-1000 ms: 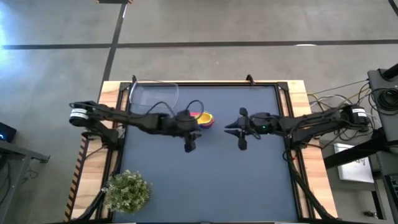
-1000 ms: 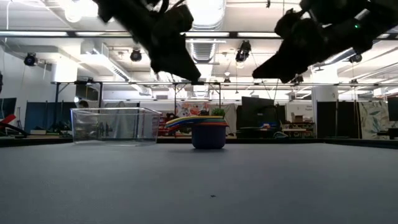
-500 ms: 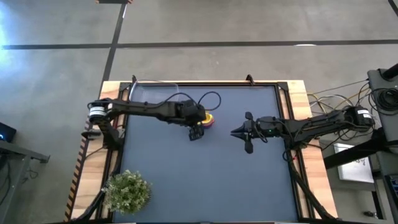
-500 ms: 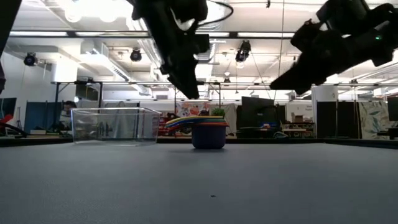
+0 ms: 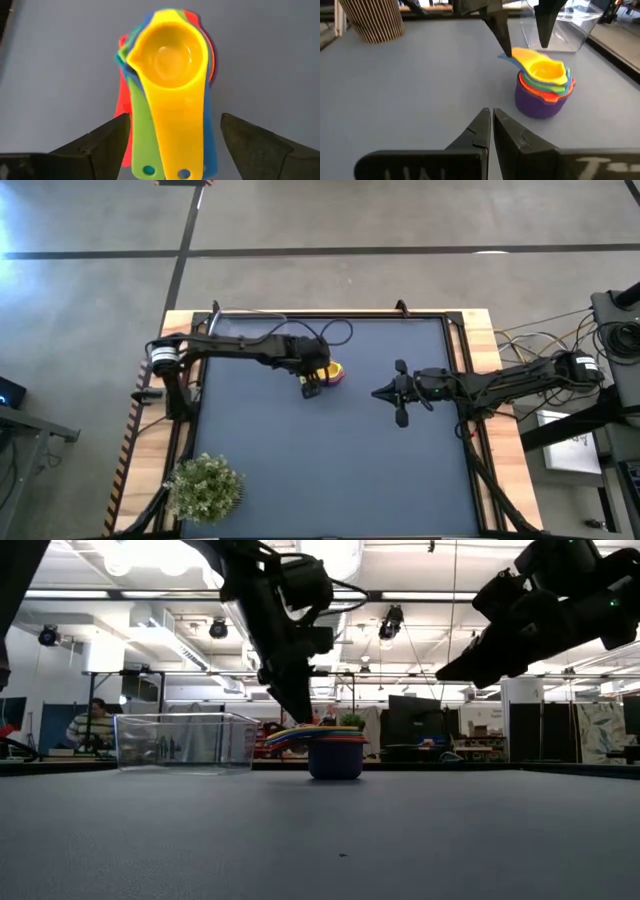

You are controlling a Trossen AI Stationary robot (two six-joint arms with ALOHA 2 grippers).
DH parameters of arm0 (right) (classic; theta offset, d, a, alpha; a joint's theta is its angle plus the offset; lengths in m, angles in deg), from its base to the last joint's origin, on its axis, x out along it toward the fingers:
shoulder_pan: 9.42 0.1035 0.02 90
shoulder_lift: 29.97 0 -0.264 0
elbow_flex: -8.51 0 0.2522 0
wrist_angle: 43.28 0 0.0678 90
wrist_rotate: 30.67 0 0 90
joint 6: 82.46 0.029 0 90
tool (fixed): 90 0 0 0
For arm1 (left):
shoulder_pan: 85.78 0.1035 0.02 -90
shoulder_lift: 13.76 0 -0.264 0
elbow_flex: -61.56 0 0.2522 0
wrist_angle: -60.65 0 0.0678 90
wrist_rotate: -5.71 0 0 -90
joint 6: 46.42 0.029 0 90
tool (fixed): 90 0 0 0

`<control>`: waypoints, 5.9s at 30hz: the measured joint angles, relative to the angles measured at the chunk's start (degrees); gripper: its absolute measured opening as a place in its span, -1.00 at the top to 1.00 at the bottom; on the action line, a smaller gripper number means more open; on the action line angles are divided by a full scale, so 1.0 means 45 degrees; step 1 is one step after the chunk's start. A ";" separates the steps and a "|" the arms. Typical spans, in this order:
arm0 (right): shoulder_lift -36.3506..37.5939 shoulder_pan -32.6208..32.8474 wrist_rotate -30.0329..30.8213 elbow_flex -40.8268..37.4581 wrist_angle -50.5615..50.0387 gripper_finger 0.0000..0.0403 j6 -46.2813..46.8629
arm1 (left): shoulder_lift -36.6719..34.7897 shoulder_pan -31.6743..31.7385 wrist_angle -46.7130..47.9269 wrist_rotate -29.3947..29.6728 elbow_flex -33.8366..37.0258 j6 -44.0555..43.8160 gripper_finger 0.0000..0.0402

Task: Nest measuring cups in basket
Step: Put the nested measuring cups into the transparent bin

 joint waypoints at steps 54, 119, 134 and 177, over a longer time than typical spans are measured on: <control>-0.0609 -0.0005 0.0093 -0.0006 0.0145 0.96 -0.0033 | 0.2052 0.0356 0.2280 -0.0528 -0.3007 0.1519 -0.31; -0.0605 -0.0019 0.0112 -0.0006 -0.0087 0.96 0.0302 | 0.3290 0.0130 0.1923 0.0486 -0.3385 0.7217 -0.91; -0.0725 -0.0034 0.0117 -0.0011 -0.0095 0.96 0.0297 | 0.3827 0.0175 0.1971 0.0374 -0.3429 0.7526 -0.64; -0.1984 -0.0029 0.0048 0.0164 0.1724 0.96 0.0411 | 0.2659 -0.0092 0.3696 -0.0107 -0.3429 0.4578 0.39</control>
